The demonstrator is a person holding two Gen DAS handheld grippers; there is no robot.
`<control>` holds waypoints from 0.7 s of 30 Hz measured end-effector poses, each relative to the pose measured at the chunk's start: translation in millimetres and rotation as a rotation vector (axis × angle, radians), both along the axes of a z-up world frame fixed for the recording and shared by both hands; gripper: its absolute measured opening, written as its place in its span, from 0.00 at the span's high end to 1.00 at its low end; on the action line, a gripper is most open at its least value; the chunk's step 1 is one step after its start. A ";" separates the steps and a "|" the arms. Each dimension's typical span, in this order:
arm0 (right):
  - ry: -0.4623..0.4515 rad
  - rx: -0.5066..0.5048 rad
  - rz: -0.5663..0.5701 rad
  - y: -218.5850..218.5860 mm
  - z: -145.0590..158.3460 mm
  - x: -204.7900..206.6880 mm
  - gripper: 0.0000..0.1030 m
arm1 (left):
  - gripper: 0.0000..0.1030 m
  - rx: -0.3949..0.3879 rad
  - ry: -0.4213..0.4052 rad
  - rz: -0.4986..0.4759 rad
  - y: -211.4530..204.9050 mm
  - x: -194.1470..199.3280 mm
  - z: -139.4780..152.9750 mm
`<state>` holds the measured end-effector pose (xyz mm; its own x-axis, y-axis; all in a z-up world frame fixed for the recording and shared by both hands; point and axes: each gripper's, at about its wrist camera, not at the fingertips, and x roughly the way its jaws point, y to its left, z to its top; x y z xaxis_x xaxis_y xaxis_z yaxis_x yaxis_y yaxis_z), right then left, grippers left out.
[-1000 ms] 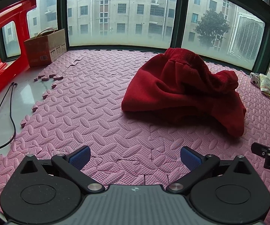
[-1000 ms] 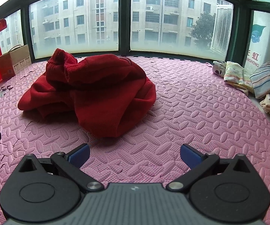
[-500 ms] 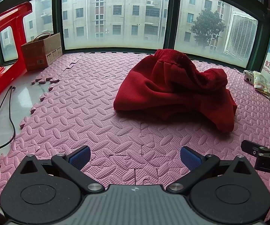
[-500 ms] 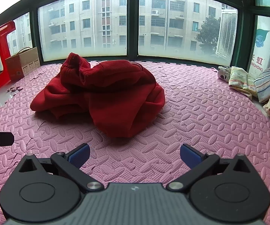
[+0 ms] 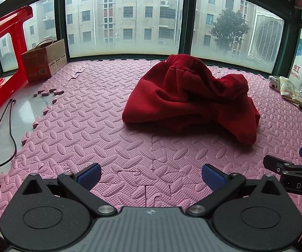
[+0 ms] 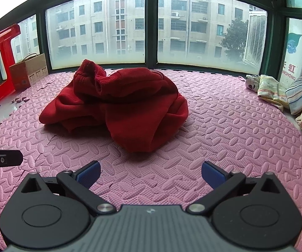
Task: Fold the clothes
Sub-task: 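Move both grippers toward the crumpled red sweatpants on the mat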
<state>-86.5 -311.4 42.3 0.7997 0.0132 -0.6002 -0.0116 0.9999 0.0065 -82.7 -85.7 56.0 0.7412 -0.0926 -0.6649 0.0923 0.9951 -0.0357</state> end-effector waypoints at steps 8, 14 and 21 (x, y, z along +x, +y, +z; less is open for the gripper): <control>0.005 -0.001 0.007 1.6 -0.3 1.3 0.00 | 0.00 0.001 0.000 -0.008 -2.6 0.7 0.8; 0.011 -0.002 0.012 3.2 -1.6 4.0 0.00 | 0.00 0.000 0.005 -0.011 -2.8 4.4 -0.3; 0.019 -0.001 0.015 4.9 -2.7 7.8 0.00 | 0.00 -0.001 0.011 -0.015 -3.3 9.5 -1.5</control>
<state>-78.6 -306.5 39.6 0.7880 0.0247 -0.6152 -0.0269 0.9996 0.0056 -73.1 -89.0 54.4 0.7325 -0.1040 -0.6728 0.1068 0.9936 -0.0373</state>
